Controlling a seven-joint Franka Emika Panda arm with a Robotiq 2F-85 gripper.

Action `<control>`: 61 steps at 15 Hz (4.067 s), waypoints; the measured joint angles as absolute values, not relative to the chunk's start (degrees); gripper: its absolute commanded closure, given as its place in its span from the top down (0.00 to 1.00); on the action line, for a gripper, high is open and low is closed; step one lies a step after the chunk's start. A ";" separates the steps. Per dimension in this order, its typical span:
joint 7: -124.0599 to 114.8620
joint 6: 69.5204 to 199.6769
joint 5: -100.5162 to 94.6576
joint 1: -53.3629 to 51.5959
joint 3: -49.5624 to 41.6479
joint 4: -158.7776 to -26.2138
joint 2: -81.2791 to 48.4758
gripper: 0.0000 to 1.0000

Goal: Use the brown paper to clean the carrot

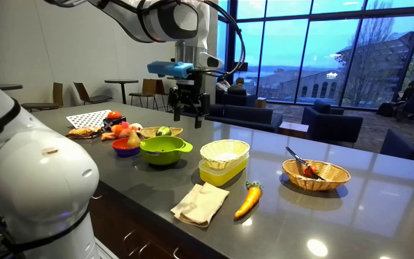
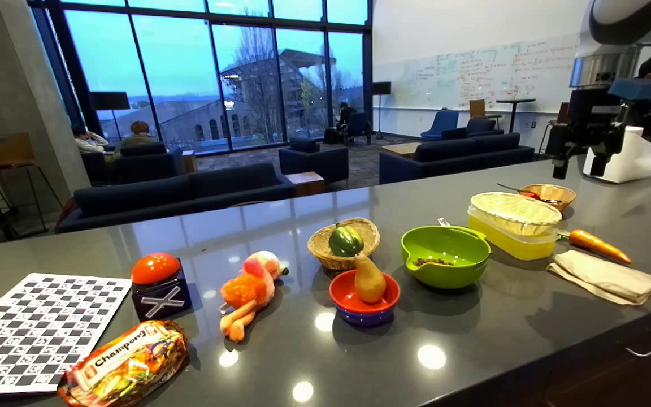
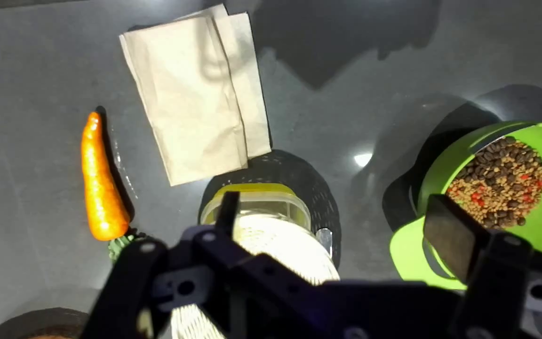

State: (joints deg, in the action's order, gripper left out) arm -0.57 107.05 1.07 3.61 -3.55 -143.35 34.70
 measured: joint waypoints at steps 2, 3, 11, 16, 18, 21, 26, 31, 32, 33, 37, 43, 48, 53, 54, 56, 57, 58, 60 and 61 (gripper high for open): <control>-0.57 106.31 1.07 5.02 -4.84 -143.62 34.67 1.00; -0.57 105.65 1.07 5.74 -5.30 -143.81 34.63 1.00; -0.57 106.10 -0.21 8.44 -6.47 -146.09 32.28 1.00; -0.60 110.97 -0.28 8.93 -7.90 -147.06 28.17 1.00; -0.73 112.00 -0.24 9.16 -8.39 -147.56 26.42 1.00; -0.94 113.16 0.26 9.18 -9.13 -148.55 24.15 1.00; -1.74 115.87 1.45 9.49 -10.38 -150.04 20.61 1.00; -1.55 121.04 3.39 10.12 -12.01 -150.60 16.04 1.00; -1.41 121.98 3.93 10.26 -12.38 -150.63 15.01 1.00; -1.25 122.86 4.47 10.43 -12.72 -150.64 13.94 1.00; -0.06 124.87 6.89 10.71 -13.75 -150.59 10.25 1.00; 0.77 125.72 8.21 10.87 -13.89 -150.52 7.49 1.00; 1.24 127.49 8.20 11.21 -13.91 -150.45 6.53 1.00; 3.46 129.63 8.17 12.10 -14.03 -150.37 6.04 1.00; 3.92 129.99 8.16 12.20 -14.09 -150.36 5.99 1.00; 4.27 130.43 7.88 12.44 -14.18 -150.26 5.90 1.00; 4.27 130.46 7.38 12.53 -14.19 -150.13 5.90 1.00; 4.27 130.46 6.69 12.62 -14.19 -149.96 5.91 1.00; 4.22 130.46 5.16 12.66 -14.19 -149.65 6.09 1.00; 4.20 130.45 4.44 12.70 -14.19 -149.49 6.23 1.00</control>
